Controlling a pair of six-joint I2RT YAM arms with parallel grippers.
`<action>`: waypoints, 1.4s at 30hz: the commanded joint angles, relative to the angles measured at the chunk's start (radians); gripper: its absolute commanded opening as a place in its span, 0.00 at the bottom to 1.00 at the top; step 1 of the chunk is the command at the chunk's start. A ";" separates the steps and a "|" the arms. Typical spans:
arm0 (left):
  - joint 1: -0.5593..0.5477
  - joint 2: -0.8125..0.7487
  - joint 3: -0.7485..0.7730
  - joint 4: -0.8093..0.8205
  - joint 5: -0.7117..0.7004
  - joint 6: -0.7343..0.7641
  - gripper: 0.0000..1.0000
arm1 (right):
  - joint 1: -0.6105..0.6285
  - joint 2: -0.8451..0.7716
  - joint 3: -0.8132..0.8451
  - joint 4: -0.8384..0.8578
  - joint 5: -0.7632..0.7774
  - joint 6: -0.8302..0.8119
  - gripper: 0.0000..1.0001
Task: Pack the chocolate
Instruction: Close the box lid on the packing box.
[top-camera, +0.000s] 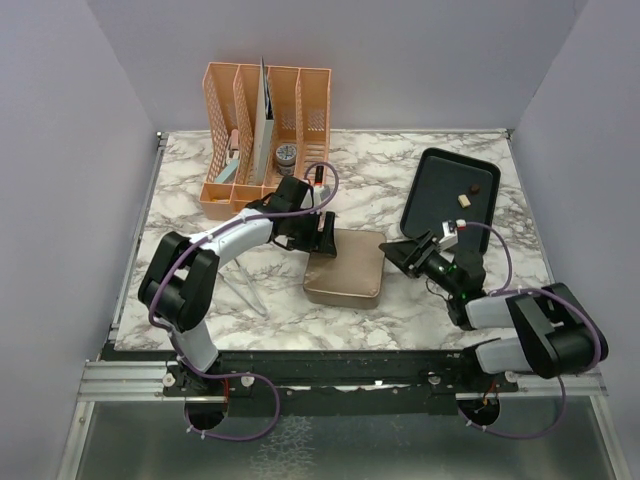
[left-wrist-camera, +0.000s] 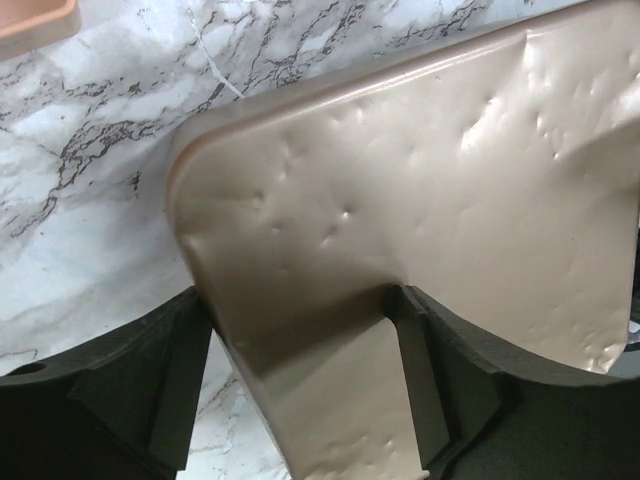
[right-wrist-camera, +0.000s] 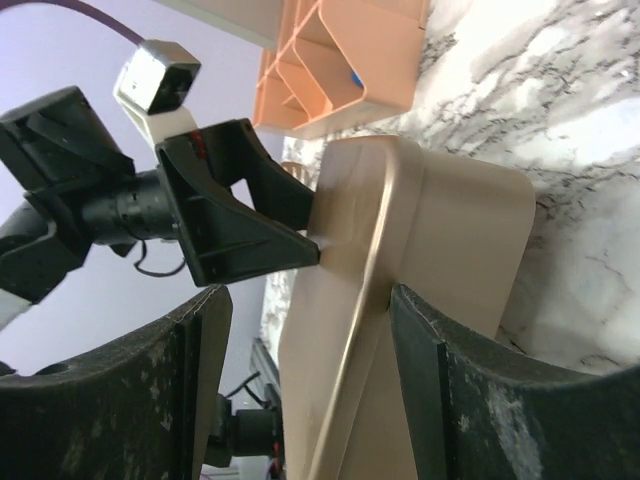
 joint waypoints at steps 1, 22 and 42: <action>-0.061 -0.016 0.029 0.017 0.152 -0.029 0.80 | 0.031 0.124 0.050 0.500 -0.208 0.228 0.67; -0.063 -0.111 0.137 -0.007 0.165 -0.136 0.74 | 0.022 0.306 0.032 0.233 -0.130 0.122 0.52; -0.059 -0.136 0.126 0.014 0.178 -0.162 0.56 | 0.020 0.104 0.082 -0.331 0.061 -0.112 0.42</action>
